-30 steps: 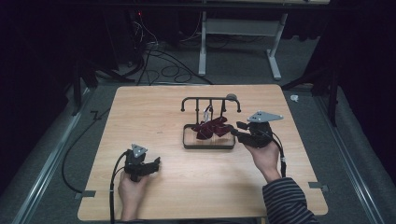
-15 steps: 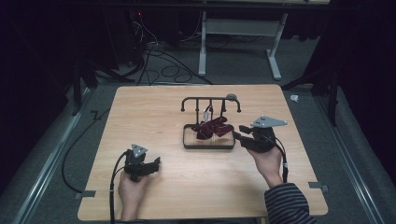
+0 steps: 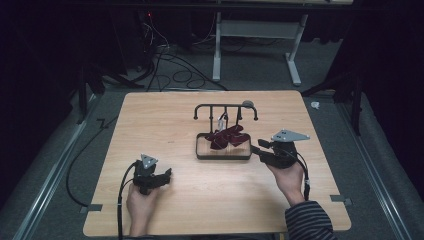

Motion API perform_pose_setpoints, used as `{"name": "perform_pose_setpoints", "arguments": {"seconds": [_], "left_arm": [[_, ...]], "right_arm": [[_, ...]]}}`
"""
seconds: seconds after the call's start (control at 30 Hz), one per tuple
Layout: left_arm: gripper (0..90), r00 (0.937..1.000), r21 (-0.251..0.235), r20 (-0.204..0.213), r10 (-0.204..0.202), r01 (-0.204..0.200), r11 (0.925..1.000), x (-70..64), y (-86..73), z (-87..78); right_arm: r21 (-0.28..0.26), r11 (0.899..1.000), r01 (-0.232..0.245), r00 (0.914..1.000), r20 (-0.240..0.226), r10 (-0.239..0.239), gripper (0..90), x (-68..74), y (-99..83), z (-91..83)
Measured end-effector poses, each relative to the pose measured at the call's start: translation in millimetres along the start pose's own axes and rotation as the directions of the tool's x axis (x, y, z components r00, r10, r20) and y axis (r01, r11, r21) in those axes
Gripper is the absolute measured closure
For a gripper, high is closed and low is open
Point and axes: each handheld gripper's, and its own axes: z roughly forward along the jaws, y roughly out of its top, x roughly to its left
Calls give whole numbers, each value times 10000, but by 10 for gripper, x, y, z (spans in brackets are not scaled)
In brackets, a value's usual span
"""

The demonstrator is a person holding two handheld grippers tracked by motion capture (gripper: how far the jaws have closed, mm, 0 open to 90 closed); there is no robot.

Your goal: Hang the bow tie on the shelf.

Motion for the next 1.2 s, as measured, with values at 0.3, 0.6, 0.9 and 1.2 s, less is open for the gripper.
{"name": "perform_pose_setpoints", "arguments": {"seconds": [0.3,0.6,0.9,1.2], "left_arm": [[240,10000,1,1,2,-2,10000,0,0,0],[240,10000,1,1,3,-3,10000,0,0,0],[240,10000,0,1,1,-1,10000,0,0,0],[240,10000,1,1,2,-2,10000,0,0,0]], "right_arm": [[40,9999,-137,9999,-34,137,605,-6,-77,-11],[146,9995,-297,9995,-57,298,605,-25,-188,4],[277,9989,-385,9992,-100,388,605,-18,-251,39],[341,9985,-428,9989,-164,434,604,-10,-306,63]]}}
